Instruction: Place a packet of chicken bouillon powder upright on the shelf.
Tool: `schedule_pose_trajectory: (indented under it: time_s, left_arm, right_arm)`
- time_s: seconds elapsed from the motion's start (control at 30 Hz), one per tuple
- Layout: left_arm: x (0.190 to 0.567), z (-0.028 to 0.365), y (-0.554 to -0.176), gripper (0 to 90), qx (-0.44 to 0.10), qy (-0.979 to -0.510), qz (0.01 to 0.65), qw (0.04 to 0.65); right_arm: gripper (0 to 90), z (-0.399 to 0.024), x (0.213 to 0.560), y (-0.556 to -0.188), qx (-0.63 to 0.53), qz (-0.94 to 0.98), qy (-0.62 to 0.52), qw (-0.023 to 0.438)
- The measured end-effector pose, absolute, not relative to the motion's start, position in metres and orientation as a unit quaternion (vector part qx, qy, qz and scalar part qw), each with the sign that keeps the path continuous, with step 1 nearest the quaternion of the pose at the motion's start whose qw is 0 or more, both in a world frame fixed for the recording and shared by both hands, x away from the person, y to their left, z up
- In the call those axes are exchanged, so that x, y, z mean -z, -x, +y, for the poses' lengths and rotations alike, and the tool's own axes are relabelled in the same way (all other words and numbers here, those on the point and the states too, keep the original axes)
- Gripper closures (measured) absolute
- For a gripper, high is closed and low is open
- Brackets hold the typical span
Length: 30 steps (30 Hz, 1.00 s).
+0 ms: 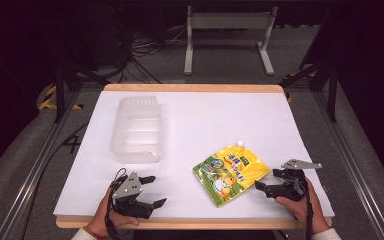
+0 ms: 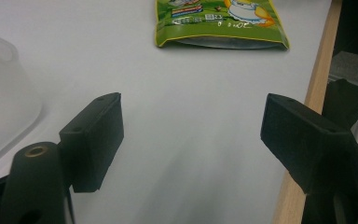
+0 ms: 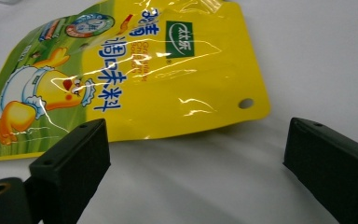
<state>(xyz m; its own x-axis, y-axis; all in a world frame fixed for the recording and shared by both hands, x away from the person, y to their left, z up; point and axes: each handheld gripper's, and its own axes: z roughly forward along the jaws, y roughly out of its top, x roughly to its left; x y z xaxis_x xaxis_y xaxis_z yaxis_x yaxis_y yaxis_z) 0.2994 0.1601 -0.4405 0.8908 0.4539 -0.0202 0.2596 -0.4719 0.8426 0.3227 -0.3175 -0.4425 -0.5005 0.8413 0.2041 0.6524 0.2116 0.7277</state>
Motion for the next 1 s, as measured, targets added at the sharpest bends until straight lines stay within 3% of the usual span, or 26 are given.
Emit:
schedule_pose_trajectory:
  time_s: [0.37,0.67,0.77,0.83,0.9,0.97,1.0]
  left_arm:
    - [0.441,0.155,-0.298,21.7,-0.1,-0.859,0.199,0.462]
    - [0.443,0.15,-0.3,21.8,-0.092,-0.863,0.195,0.458]
    - [0.443,0.148,-0.302,21.7,-0.093,-0.865,0.196,0.452]
    - [0.444,0.146,-0.303,21.6,-0.089,-0.867,0.197,0.449]
    - [0.445,0.143,-0.305,21.6,-0.085,-0.867,0.199,0.448]
    - [0.445,0.14,-0.306,21.6,-0.086,-0.87,0.198,0.443]
    - [0.445,0.139,-0.307,21.6,-0.083,-0.87,0.199,0.444]
  right_arm:
    - [7.5,-0.307,0.445,-0.333,-0.425,0.76,-0.486,0.081]
    - [19.4,-0.297,0.448,-0.347,-0.463,0.727,-0.505,0.049]
    - [29.7,-0.294,0.448,-0.352,-0.467,0.718,-0.515,0.043]
    - [43.3,-0.289,0.449,-0.356,-0.467,0.716,-0.517,0.044]
    - [46.9,-0.287,0.449,-0.357,-0.464,0.717,-0.518,0.047]
    - [63.4,-0.284,0.448,-0.358,-0.469,0.716,-0.514,0.05]
    - [67.1,-0.282,0.447,-0.358,-0.469,0.719,-0.511,0.052]
